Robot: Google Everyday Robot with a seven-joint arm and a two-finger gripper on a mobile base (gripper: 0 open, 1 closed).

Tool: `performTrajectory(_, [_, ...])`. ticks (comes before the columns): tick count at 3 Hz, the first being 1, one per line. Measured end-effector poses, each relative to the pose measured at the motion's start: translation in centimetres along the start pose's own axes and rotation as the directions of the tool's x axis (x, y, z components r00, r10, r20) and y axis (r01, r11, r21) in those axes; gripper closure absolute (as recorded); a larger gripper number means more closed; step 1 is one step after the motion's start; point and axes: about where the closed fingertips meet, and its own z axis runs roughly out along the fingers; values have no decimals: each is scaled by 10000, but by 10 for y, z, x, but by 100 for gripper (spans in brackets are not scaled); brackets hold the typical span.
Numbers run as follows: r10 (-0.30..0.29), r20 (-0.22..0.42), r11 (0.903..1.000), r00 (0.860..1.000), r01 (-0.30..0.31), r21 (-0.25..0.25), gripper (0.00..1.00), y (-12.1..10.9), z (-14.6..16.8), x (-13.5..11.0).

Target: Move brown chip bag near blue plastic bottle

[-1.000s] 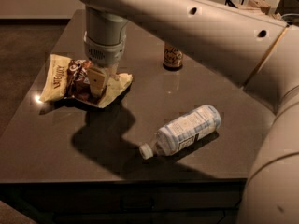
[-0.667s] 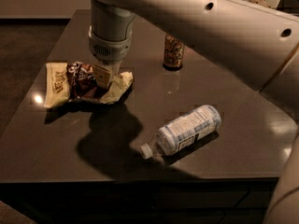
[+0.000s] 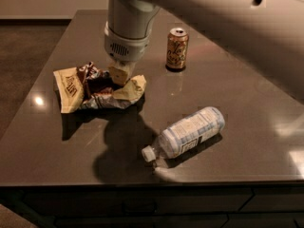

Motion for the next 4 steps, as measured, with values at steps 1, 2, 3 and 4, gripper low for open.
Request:
performTrajectory(1, [-77,-105,10000,9999,77,-2,100,8,-11,16])
performTrajectory(2, [-217,-337,9998,9992,217,-17,100,18,-16,29])
performTrajectory(3, [-72,-685,10000,9976,73,13,100,22,-21,48])
performTrajectory(4, [339,-982,9993,9946,-322,188,83,19,-29,71])
